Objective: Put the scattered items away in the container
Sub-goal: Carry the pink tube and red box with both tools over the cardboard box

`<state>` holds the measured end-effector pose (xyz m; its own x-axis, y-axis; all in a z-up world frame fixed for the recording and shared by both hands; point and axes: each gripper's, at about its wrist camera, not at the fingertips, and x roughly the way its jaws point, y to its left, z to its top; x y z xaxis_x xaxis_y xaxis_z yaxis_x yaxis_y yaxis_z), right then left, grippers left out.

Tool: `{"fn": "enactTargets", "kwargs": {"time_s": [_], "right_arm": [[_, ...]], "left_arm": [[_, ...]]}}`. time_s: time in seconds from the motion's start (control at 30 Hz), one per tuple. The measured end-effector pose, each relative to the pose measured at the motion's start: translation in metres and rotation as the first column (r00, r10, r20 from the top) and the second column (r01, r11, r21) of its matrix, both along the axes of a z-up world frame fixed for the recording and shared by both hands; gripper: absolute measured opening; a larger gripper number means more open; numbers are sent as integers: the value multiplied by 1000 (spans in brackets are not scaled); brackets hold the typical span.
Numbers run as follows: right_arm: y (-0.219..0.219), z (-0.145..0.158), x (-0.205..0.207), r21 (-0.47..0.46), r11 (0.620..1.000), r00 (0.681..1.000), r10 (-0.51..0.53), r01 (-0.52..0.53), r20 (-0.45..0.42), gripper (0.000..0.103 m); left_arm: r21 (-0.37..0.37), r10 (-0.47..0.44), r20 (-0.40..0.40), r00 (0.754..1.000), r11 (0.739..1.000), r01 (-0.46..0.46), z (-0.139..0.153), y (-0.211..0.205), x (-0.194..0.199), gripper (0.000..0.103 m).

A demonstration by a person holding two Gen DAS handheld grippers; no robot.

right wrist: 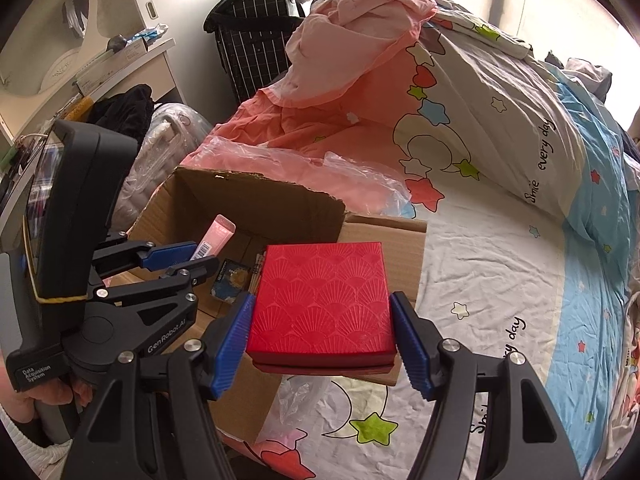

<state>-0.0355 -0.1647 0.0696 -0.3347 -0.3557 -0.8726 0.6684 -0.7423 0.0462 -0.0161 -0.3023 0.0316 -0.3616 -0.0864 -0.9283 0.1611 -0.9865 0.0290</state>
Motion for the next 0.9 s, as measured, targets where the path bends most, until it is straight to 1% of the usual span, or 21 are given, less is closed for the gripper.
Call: {"fn": "enactTargets", "kwargs": {"time_s": [0.33, 0.9], "right_arm": [[-28, -18, -4, 21, 999, 999, 47, -48, 27, 64], [-62, -44, -7, 47, 994, 993, 97, -100, 65, 64]], "left_arm": [[16, 57, 39, 998, 998, -58, -22, -32, -4, 19], [41, 83, 98, 992, 995, -87, -55, -57, -10, 19]]}}
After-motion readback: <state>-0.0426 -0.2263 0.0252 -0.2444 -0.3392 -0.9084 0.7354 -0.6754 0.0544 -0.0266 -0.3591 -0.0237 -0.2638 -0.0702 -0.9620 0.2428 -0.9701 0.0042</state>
